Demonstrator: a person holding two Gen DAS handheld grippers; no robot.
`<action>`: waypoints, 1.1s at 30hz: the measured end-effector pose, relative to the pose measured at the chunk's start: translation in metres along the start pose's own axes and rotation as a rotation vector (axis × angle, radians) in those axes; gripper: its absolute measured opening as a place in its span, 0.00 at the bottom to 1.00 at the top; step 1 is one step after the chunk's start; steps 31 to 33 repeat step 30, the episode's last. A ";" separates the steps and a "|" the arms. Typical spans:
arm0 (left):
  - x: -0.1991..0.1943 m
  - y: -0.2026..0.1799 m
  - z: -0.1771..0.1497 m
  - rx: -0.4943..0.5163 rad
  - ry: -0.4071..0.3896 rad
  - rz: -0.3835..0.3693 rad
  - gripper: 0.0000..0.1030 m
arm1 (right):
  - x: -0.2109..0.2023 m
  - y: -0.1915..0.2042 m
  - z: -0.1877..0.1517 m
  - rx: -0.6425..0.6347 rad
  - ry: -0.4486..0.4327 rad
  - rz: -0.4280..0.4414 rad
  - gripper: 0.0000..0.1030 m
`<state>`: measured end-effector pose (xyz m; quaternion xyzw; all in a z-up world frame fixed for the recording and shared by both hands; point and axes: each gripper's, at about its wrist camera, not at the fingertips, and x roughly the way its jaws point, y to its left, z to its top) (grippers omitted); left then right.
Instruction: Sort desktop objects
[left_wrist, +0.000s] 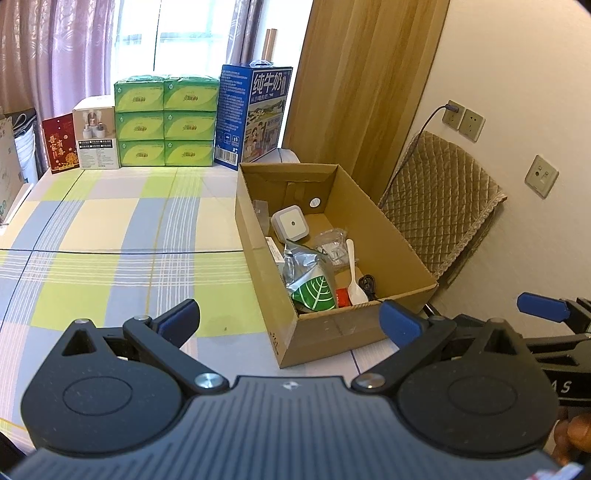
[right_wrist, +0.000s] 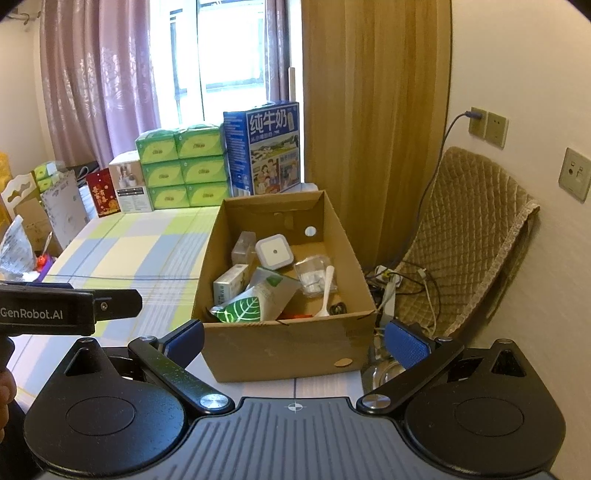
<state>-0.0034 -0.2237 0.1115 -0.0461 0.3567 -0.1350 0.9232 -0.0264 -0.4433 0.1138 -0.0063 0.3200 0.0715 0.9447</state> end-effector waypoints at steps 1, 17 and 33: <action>0.001 0.000 0.000 0.000 0.001 0.000 0.99 | 0.000 0.000 0.000 -0.001 0.001 0.000 0.98; 0.008 0.003 -0.003 0.008 0.014 0.001 0.99 | 0.006 -0.004 0.001 -0.003 0.005 -0.004 0.98; 0.007 0.004 -0.003 0.020 -0.005 -0.003 0.99 | 0.010 -0.008 -0.002 -0.003 0.014 -0.011 0.98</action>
